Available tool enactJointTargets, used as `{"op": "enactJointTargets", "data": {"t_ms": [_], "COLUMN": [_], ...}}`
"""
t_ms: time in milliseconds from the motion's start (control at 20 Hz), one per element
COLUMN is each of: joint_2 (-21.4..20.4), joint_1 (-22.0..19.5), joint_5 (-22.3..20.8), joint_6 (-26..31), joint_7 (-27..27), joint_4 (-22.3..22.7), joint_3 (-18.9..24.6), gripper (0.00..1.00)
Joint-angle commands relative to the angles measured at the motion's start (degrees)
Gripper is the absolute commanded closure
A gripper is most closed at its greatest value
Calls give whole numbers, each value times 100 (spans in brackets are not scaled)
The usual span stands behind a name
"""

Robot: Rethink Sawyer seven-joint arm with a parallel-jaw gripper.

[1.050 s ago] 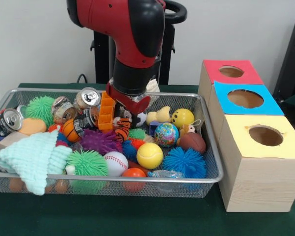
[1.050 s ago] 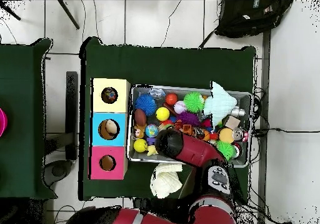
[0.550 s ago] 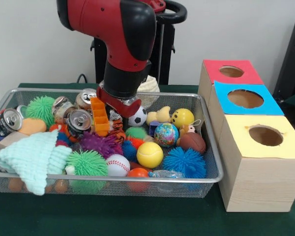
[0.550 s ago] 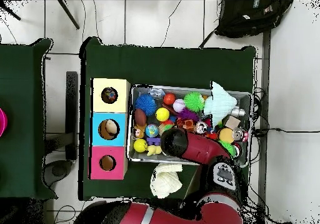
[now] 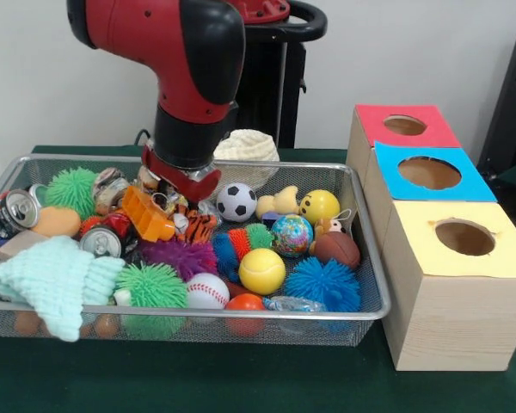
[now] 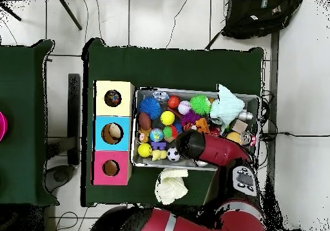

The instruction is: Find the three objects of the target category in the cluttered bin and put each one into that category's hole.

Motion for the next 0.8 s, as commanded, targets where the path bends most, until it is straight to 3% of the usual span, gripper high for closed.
{"op": "enactJointTargets", "data": {"t_ms": [50,800], "joint_2": [-470,-860], "joint_1": [-268,-524], "joint_5": [-330,-713], "joint_6": [790,1423], "joint_7": [-465,-616], "joint_4": [-770,-882], "joint_3": [222,356], "gripper": [0,0]}}
